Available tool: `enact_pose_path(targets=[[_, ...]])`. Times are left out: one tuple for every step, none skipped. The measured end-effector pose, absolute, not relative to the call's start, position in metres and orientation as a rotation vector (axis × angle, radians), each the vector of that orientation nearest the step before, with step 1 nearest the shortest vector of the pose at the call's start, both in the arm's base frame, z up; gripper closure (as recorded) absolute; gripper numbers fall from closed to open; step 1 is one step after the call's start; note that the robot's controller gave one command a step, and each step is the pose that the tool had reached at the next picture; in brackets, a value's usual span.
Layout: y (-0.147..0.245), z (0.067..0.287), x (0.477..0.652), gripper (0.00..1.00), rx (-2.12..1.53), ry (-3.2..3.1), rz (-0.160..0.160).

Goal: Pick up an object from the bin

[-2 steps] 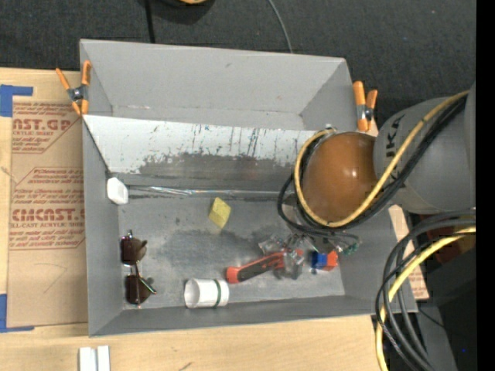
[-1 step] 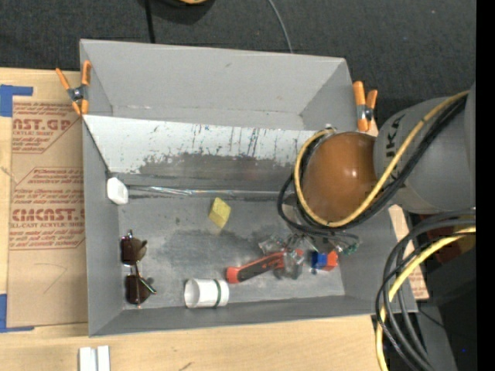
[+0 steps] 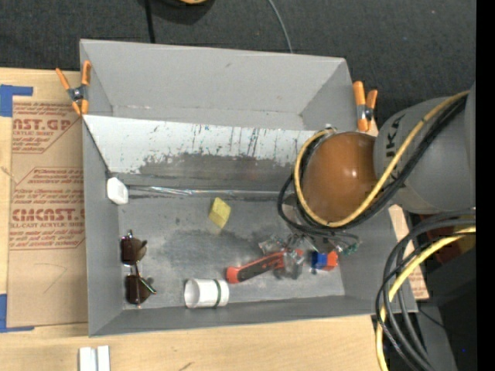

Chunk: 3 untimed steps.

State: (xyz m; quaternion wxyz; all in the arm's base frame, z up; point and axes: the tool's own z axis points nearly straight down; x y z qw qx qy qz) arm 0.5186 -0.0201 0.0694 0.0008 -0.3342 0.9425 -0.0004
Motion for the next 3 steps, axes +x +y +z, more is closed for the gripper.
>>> enact_pose_path(targets=[[-0.020, 0.069, 0.519, 1.00, -1.049, 2.959, -0.001], [0.045, 0.072, 0.533, 1.00, -1.089, 2.943, 0.002], [0.045, 0.072, 0.533, 1.00, -1.089, 2.943, 0.002]])
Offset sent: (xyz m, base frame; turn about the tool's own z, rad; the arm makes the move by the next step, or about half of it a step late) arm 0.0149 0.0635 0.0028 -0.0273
